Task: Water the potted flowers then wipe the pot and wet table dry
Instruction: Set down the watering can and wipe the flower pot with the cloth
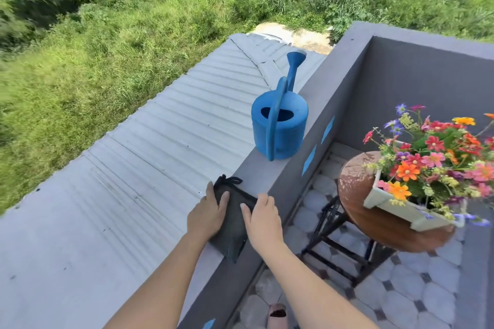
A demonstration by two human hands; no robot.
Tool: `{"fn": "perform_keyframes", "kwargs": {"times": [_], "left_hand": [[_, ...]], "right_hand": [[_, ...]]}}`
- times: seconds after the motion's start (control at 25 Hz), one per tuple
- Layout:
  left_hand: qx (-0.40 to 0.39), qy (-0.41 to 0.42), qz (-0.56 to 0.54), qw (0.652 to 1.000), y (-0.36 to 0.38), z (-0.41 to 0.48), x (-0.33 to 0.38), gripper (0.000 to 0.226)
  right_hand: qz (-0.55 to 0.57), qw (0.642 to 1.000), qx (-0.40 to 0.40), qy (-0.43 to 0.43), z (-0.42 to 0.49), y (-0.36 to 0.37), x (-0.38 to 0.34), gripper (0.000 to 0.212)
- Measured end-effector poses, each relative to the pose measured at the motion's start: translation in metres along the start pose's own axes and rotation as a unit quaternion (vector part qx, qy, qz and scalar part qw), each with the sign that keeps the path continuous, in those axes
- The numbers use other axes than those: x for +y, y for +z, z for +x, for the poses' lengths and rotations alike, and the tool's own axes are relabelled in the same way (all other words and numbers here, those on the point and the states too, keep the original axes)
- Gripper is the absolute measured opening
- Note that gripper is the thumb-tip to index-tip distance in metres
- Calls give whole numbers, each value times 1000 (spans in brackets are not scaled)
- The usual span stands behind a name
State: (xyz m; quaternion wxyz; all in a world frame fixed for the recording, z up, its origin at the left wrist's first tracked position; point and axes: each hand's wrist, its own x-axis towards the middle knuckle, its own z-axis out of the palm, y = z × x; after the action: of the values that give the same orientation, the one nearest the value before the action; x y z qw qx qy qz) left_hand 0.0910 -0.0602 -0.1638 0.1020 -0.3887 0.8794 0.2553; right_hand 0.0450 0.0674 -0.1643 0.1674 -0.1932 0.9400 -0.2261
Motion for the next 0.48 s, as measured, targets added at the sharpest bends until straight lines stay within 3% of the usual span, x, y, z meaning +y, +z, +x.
{"fn": "perform_keyframes", "kwargs": {"times": [0.16,0.28,0.4,0.48], "left_hand": [[104,22,-47,993,5,3,0,65],[173,47,-74,981,5,-3,2,53],[168,58,-39,983,-7,-14,23,34],[128,110,-100,981,-13,-29,52,33]], "right_hand": [[2,1000,-19,-9,7,3,0,42],[91,996,-13,-6,5,-5,0,34],[234,972,2,22,1,-20,15,32],[312,948,37,48,-3,-35,38,30]]}}
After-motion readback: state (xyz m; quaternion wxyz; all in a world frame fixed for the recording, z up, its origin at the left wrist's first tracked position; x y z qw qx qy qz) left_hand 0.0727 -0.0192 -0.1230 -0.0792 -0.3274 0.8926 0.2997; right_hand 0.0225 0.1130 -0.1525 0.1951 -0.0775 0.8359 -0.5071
